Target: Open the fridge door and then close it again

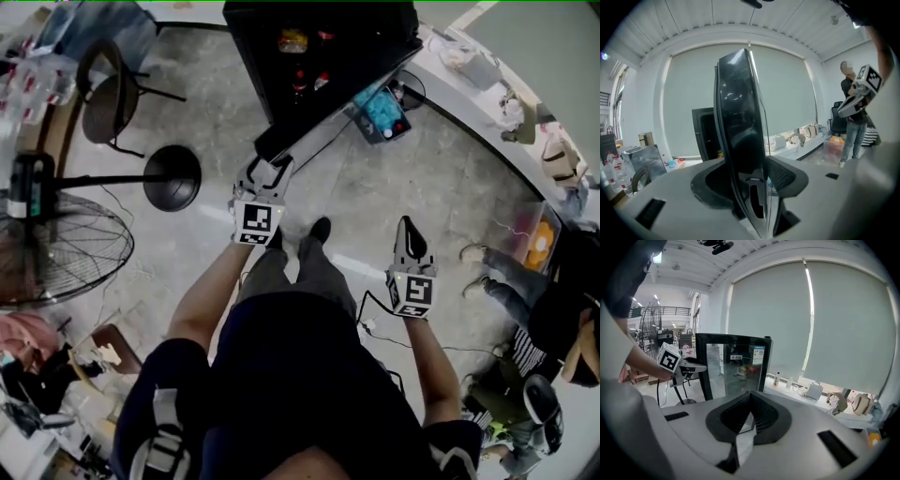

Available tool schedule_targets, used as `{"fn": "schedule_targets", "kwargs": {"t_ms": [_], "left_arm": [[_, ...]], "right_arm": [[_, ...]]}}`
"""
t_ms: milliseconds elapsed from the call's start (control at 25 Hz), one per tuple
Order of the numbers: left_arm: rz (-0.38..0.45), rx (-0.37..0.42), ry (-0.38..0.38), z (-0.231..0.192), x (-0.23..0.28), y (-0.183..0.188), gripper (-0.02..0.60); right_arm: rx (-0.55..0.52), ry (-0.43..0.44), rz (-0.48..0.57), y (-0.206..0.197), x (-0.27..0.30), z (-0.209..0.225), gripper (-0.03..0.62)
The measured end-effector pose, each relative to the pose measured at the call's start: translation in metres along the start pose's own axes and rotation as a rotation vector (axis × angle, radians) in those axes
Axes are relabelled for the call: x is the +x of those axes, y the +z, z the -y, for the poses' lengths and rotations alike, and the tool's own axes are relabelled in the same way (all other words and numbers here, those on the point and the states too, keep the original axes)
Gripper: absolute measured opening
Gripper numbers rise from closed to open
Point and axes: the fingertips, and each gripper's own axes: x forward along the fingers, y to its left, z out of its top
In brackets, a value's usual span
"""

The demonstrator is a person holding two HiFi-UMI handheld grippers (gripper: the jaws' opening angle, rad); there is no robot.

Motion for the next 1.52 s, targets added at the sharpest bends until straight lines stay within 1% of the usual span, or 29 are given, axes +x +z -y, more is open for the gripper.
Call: {"fn": "schedule_targets", "kwargs": {"t_ms": [320,520,720,960,1040,1120,1280,1520], "left_arm": [[0.004,-0.010,0.075,-0.022,0.004,-0.001,0.270],[0.006,-0.016,0.093,-0.038,0.008,-0.002,0.278],[0.001,-0.002,0.095,-0.052,0.012,-0.003,0.281],[-0.009,-0.010,0.130,-0.067,0.018,-0.002,0.290],[-0.003,-0.018,0.134,-0.071,0.020,-0.002,0.287],[0.005,-0.025,0.136,-0.078,0.023,-0.003,0.268],[0.028,-0.015,0.101,-0.091,0.035,-0.002,0.265],[0.016,-0.005,0.094,-0.109,0.052,0.002,0.265]], "right_arm": [[-0.015,0.026,0.012,0.010,0.012,-0.008,0.020],[-0.014,0.045,0.009,0.015,0.019,-0.014,0.020],[-0.023,0.057,0.010,0.017,0.025,-0.019,0.020],[-0.022,0.069,0.006,0.021,0.033,-0.021,0.020],[-0.023,0.075,0.001,0.022,0.036,-0.022,0.020],[-0.025,0.081,-0.003,0.022,0.039,-0.025,0.020],[-0.030,0.089,-0.004,0.024,0.045,-0.026,0.020],[-0.035,0.100,-0.022,0.022,0.054,-0.026,0.020]]}}
